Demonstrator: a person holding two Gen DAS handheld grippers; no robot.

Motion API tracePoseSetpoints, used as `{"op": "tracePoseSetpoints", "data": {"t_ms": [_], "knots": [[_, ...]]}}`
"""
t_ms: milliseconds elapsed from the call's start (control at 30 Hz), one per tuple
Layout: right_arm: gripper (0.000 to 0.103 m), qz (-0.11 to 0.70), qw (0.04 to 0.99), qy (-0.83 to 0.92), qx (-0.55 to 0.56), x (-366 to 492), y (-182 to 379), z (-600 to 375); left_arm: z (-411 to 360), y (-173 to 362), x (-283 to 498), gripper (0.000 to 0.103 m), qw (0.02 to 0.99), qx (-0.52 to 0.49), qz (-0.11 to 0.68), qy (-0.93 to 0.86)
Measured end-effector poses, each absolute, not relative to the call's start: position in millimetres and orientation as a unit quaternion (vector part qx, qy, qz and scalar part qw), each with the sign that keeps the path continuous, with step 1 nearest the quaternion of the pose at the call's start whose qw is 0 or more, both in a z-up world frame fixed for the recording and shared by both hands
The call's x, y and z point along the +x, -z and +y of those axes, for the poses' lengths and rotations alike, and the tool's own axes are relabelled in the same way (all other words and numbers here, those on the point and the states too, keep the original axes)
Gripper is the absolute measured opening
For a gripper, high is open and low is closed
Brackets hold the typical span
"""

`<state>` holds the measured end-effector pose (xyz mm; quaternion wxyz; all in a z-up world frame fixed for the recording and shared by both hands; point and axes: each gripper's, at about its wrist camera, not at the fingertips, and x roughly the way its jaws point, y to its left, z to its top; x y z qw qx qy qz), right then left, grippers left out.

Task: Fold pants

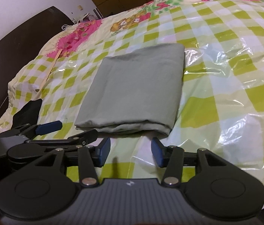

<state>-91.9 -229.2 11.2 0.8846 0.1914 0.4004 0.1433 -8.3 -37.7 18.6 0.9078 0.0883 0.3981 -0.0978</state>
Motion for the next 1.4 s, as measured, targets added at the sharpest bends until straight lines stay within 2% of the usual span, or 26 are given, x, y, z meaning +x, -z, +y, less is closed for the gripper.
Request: {"op": "tracePoseSetpoints", "data": {"t_ms": [967,1167,1400], "knots": [[0.051,0.415,0.883,-0.129,0.181,-93,0,-224,-39,-1,-9,0.103,0.888,0.059,0.444,0.104],[0.055,0.412,0.882,-0.129,0.189,-94,1,-225,-37,-3,-10,0.103,0.890,0.048,0.440,0.104],[0.064,0.405,0.884,-0.121,0.198,-96,1,-228,-36,-4,-10,0.103,0.893,0.056,0.437,0.091]]}}
